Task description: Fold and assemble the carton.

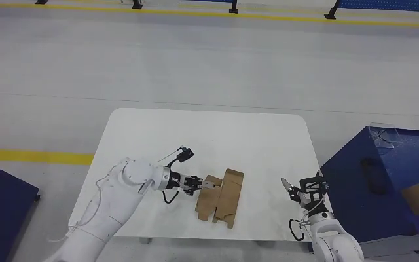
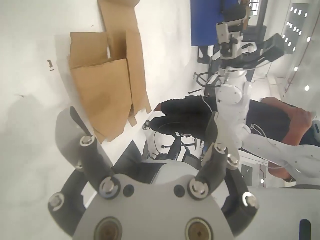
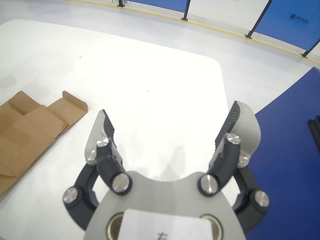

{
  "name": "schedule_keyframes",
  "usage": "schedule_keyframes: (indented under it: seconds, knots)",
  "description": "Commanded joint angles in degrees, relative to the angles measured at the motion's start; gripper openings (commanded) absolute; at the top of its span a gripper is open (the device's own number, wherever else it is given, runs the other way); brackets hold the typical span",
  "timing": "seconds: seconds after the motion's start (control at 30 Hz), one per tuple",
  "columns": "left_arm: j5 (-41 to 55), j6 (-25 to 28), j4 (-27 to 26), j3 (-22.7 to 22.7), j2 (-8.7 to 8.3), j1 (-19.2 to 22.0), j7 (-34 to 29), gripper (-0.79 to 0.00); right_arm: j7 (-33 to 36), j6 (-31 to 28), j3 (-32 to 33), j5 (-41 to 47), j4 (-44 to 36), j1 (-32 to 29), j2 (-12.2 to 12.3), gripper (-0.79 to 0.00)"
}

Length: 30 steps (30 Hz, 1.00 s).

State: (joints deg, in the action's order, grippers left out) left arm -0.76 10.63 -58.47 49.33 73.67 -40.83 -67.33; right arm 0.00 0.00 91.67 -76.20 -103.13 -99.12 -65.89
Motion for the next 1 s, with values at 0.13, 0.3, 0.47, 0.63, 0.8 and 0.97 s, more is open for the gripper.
schedule_keyframes:
  seconds: [0.13, 0.3, 0.47, 0.63, 0.8, 0.97]
  knots:
    - [-1.31, 2.38, 6.94, -4.5, 1.93, 2.78, 1.11, -0.166, 0.0, 0.0, 0.0, 0.0, 0.0, 0.0, 0.0, 0.0]
    - [-1.64, 4.08, 11.19, -6.62, 3.22, 3.83, 2.89, -0.191, 0.0, 0.0, 0.0, 0.0, 0.0, 0.0, 0.0, 0.0]
    - [-0.4, 5.21, 14.49, -7.98, 4.46, 4.58, 3.55, -0.206, 0.0, 0.0, 0.0, 0.0, 0.0, 0.0, 0.0, 0.0]
    - [1.39, 6.5, 17.71, -8.97, 5.78, 5.3, 4.46, -0.533, 0.0, 0.0, 0.0, 0.0, 0.0, 0.0, 0.0, 0.0]
    - [6.11, 9.93, 20.93, -8.61, 6.75, 5.98, 1.73, -0.785, 0.0, 0.0, 0.0, 0.0, 0.0, 0.0, 0.0, 0.0]
    - [11.47, 13.66, 21.11, -6.2, 6.44, 6.87, -2.87, -0.785, 0.0, 0.0, 0.0, 0.0, 0.0, 0.0, 0.0, 0.0]
